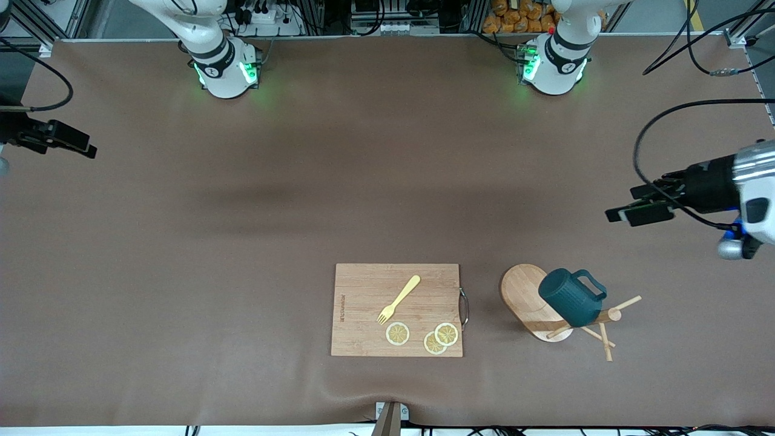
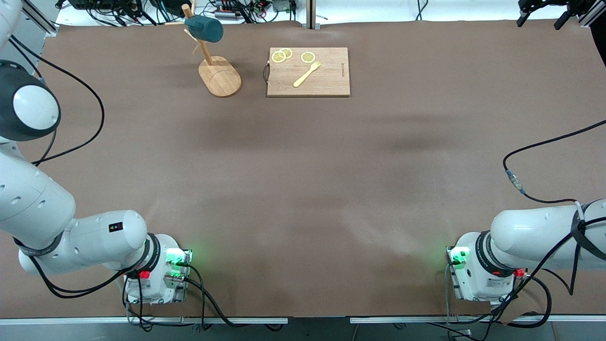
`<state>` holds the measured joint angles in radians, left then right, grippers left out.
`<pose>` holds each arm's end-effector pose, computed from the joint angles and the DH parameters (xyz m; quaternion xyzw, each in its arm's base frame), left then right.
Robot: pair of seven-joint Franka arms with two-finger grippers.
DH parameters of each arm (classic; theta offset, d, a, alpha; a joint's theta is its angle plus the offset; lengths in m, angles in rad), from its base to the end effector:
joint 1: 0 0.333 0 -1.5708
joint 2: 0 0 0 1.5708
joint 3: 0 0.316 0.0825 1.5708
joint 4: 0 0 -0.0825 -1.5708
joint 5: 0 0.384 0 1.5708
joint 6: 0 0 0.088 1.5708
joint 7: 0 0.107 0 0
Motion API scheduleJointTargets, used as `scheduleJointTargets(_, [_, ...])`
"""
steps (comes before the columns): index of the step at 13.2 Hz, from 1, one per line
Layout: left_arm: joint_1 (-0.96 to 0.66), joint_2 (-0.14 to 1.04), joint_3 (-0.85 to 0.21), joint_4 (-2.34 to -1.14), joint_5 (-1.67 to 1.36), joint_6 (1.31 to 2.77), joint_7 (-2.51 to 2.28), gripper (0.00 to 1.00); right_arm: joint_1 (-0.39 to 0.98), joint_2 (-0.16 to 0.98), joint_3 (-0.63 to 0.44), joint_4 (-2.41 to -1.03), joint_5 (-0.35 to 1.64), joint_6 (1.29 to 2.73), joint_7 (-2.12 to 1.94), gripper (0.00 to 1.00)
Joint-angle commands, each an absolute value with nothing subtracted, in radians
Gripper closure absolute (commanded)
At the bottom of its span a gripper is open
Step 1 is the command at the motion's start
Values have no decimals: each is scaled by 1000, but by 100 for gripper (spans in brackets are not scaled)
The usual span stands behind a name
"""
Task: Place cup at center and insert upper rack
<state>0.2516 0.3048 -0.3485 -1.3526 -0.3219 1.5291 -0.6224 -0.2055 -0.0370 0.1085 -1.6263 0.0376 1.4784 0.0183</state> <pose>0.6304 -0.0636 0.5603 0.9408 0.2599 -0.1241 0.1788 0.5299 -0.0462 0.6111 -0.9967 0.0570 0.0548 0.0190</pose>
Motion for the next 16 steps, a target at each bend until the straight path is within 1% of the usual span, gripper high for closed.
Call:
scheduleJointTargets(1, [255, 284, -438, -1374, -139, 1546, -614, 0, -215, -51, 120, -1628, 57, 1473, 2, 0])
scheduleJointTargets(3, [256, 285, -494, -1376, -31, 1545, -612, 0, -219, -52, 118, -1626, 57, 1471, 2, 0])
scheduleJointTargets(4, [256, 285, -498, -1377, -11, 1545, -603, 0, -222, -51, 118, -1626, 57, 1471, 0, 0])
scheduleJointTargets(7, [256, 285, -500, -1376, 23, 1545, -562, 0, -224, -44, 118, -1626, 57, 1476, 0, 0])
scheduleJointTargets(10, [262, 279, -502, -1373, 122, 1545, -477, 0, -222, -44, 118, -1628, 57, 1473, 0, 0])
scheduleJointTargets(14, [284, 258, -488, -1370, 132, 1545, -388, 0, -225, -44, 118, -1628, 57, 1474, 0, 0])
scheduleJointTargets(16, [285, 247, -468, -1335, 120, 1545, -368, 0, -230, -44, 118, -1628, 57, 1476, 0, 0])
